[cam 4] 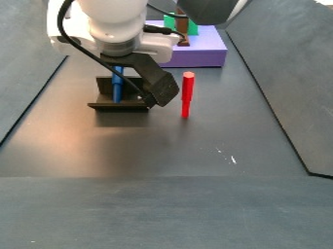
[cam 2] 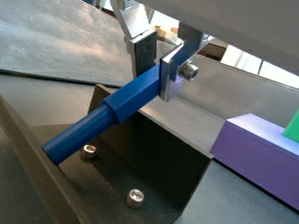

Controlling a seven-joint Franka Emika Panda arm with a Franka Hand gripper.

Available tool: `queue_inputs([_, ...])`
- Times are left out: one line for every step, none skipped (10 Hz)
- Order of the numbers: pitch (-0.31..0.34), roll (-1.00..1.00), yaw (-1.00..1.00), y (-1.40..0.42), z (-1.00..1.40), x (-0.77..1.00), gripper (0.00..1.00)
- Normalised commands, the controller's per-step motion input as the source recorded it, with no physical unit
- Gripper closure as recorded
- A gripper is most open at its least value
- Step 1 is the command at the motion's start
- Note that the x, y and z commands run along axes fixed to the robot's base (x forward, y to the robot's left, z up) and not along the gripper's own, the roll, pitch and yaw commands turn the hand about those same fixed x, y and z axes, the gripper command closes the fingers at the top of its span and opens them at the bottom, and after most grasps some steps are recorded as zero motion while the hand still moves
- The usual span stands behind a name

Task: Pick up the blue object. Move up. Place the blue object on the fixture. Regrasp the blue object. Move to above the board. Insert the blue object.
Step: Place the blue object on the fixture, then regrasp the blue object.

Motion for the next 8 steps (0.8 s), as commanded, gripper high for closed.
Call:
queue_inputs([-0.02, -0.06, 0.14, 0.03, -0.18, 0.05, 1.0])
queue_inputs([0.0, 0.0, 0.14, 0.0, -0.11, 0.03, 1.0])
queue_inputs([0.0, 0.0, 0.0, 0.0, 0.0, 0.0, 1.0])
queue_inputs([0.0, 0.0, 0.0, 0.0, 0.0, 0.0, 0.0])
queue_inputs([0.0, -0.01, 0.0, 0.0, 0.0, 0.0, 0.0])
queue_inputs([-0.006, 0.0, 0.0, 0.0, 0.0, -0.02, 0.0])
queue_inputs([-0.009, 0.0, 0.0, 0.0, 0.0, -0.03, 0.0])
queue_inputs([0.0, 0.0, 0.0, 0.0, 0.03, 0.0, 0.0])
